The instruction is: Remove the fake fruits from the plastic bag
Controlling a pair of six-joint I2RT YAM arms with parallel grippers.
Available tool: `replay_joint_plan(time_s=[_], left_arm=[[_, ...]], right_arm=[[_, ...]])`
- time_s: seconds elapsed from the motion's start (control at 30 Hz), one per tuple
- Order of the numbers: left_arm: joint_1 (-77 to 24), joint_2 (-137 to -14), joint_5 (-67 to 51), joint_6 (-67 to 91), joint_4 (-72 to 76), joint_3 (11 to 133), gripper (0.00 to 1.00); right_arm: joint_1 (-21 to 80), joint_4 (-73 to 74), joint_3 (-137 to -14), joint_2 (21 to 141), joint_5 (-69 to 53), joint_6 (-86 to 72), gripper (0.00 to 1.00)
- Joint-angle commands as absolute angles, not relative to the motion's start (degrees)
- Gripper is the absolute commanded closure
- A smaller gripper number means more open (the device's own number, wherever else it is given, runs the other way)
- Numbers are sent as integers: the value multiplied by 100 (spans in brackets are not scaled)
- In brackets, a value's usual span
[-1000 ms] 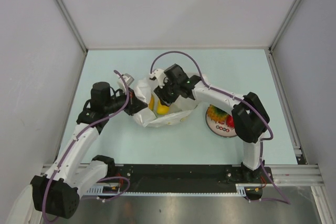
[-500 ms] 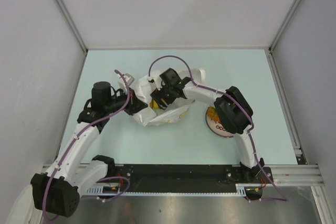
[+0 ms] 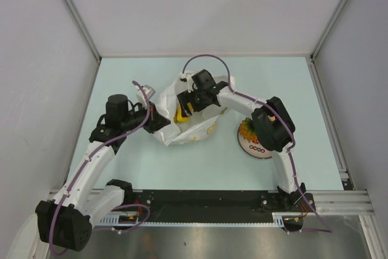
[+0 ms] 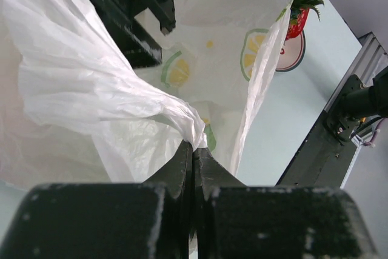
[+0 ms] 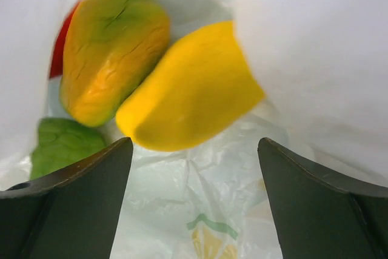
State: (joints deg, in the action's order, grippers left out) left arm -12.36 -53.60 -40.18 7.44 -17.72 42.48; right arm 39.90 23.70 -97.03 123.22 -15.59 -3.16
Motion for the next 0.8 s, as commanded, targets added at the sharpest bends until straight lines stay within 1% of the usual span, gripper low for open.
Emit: replay_joint_plan(time_s=[0.0,0.2,0.4,0.47,0.5,0.53,0.63,0.7,0.73,0.77], left_arm=[[-1213,-5370,-4017,668,-1766,4403,100],[-1195,-5440,-3964,554,-1916,4491,100],[-1186,-5519,-3955,545,-1960,4570,100],[-1178,-5563,-3964,545,-1934,4597,100],[-1178,-5581,-3955,545,-1942,4597,100],[-1169,-5598,-3955,554,-1925,4605,100],[-1151,-5607,-3946,562,-1864,4632,100],[-1143,-5634,-3955,589,-1793,4658,100],[-1151,-5660,-3955,598,-1723,4676,100],[-1143,-5721,-3972,624,-1688,4737,100]], right_arm=[[3815,2285,-10168,12558,-1652,-966,11],[3718,2083,-10538,12946,-2127,-1634,13],[3762,2092,-10801,13210,-2031,-1574,15],[3832,2127,-10837,13263,-1899,-1468,21],[3849,2136,-10854,13263,-1898,-1285,26],[3867,2197,-10881,13219,-1872,-1188,35],[3858,2372,-10863,12974,-1933,-854,42],[3806,2513,-10767,12553,-2056,-590,44],[3780,2670,-10706,12385,-2187,-319,47],[3779,2750,-10548,12044,-2258,-186,48]])
